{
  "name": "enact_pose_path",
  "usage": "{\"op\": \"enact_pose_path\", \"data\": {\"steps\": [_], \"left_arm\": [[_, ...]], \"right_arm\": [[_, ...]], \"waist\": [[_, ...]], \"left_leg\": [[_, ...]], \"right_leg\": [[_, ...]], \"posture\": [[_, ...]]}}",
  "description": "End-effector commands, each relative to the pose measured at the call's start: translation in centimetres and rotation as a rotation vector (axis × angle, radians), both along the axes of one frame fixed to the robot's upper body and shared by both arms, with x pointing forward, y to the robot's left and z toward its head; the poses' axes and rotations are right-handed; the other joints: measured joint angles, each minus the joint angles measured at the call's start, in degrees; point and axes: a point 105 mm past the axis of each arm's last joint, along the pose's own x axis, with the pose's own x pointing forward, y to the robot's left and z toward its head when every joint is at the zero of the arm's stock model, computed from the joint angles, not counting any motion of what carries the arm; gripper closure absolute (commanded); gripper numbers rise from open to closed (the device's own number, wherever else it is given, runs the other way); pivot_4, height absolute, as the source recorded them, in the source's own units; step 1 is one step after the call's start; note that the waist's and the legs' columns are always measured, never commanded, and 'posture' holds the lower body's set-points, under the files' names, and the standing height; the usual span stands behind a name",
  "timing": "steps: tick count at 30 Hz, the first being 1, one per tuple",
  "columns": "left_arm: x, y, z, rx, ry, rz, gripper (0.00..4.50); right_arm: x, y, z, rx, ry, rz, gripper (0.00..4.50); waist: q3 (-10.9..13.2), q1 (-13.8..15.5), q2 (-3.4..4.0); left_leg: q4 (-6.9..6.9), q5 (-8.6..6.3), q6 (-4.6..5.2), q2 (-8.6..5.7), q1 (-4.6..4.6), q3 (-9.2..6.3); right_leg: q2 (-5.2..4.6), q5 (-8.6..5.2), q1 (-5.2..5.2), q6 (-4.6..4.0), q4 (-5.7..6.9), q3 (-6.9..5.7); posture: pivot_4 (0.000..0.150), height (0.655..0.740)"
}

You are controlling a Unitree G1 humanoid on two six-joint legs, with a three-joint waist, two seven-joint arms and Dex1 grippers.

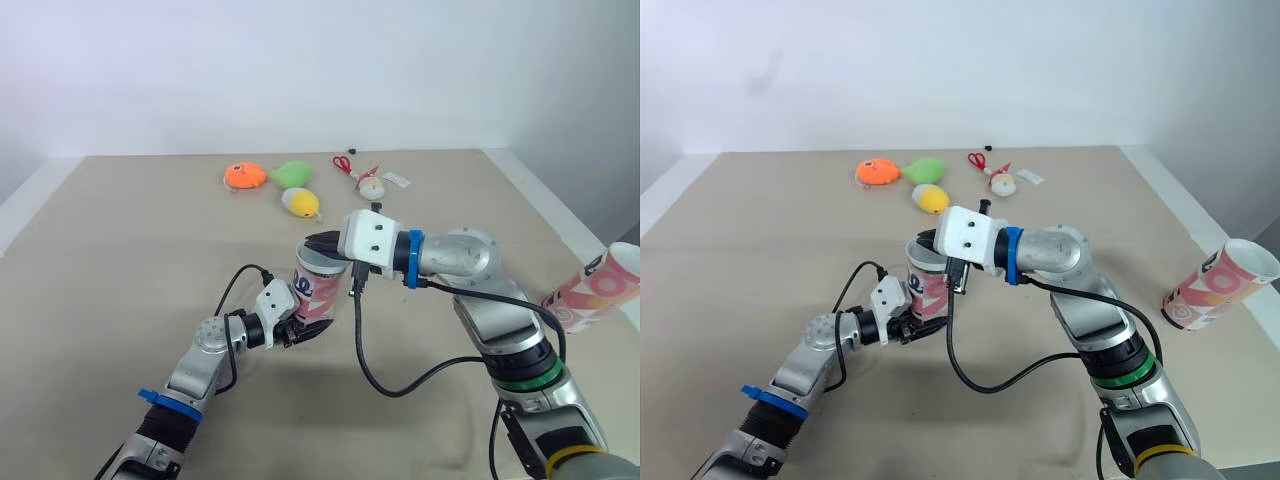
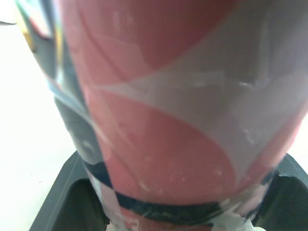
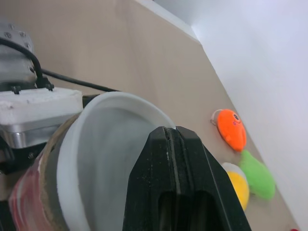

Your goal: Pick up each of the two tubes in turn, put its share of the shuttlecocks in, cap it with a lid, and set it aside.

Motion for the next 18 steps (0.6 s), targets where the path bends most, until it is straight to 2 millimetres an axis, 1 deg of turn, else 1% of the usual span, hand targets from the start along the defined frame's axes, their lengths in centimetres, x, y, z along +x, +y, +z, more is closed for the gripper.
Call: {"op": "enact_pose_path", "data": {"steps": [1,3,13,16,18], "left_arm": [[-0.9,-0.7,-2.2,0.057,0.067,-0.031,1.61],[-0.9,-0.7,-2.1,0.057,0.066,-0.030,1.61],[-0.9,-0.8,-2.1,0.057,0.067,-0.030,1.61],[-0.9,-0.8,-2.1,0.057,0.067,-0.032,1.61],[-0.9,-0.8,-2.1,0.057,0.067,-0.034,1.61]], "right_arm": [[-0.5,0.7,-7.3,-0.163,0.220,0.009,4.46],[-0.5,0.7,-7.4,-0.196,0.195,0.015,4.46],[-0.9,2.2,-6.3,-0.146,0.187,0.052,4.46],[-1.0,2.3,-6.5,-0.151,0.189,0.056,4.46],[-1.1,2.3,-6.9,-0.188,0.170,0.061,4.46]], "waist": [[0.0,0.0,0.05],[0.0,0.0,0.11],[0.1,0.0,0.30],[0.1,0.0,0.37],[0.1,0.0,0.38]], "left_leg": [[-0.02,0.00,-0.01,0.01,0.01,0.00],[-0.05,0.00,-0.02,0.01,0.06,0.00],[-0.07,-0.12,-0.32,0.40,0.10,0.00],[-0.07,-0.16,-0.39,0.45,0.10,0.00],[-0.07,-0.21,-0.48,0.46,0.10,-0.01]], "right_leg": [[0.00,0.00,0.00,0.00,0.00,-0.06],[0.01,0.00,0.00,0.00,0.00,-0.18],[-0.61,0.00,0.00,0.02,-0.08,-1.49],[-0.76,0.00,0.00,0.03,-0.08,-1.80],[-0.82,0.00,0.00,0.03,-0.08,-1.92]], "posture": [[0.150,0.7400],[0.150,0.7400],[0.150,0.7400],[0.150,0.7400],[0.150,0.7400]]}}
